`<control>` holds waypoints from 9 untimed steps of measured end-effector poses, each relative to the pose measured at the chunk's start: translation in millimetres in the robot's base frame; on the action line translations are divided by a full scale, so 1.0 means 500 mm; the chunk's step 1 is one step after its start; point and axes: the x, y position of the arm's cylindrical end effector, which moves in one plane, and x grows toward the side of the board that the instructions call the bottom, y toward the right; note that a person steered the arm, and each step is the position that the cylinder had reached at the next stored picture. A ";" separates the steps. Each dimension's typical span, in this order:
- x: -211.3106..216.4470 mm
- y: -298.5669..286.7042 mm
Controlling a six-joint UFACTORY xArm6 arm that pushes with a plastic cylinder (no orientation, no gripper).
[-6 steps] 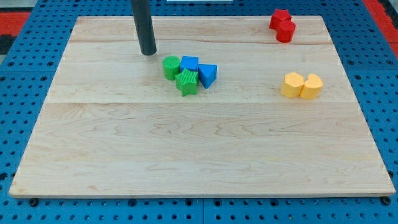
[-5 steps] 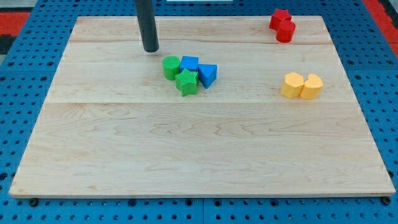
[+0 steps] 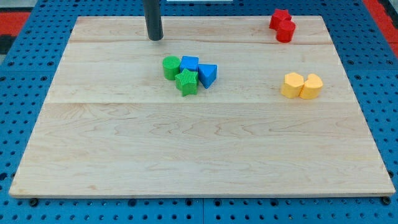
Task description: Move your arm towards blue triangle
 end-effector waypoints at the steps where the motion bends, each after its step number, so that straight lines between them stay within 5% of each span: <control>1: 0.000 0.032; 3: 0.020 0.177; 5: 0.131 0.351; 9: 0.349 0.321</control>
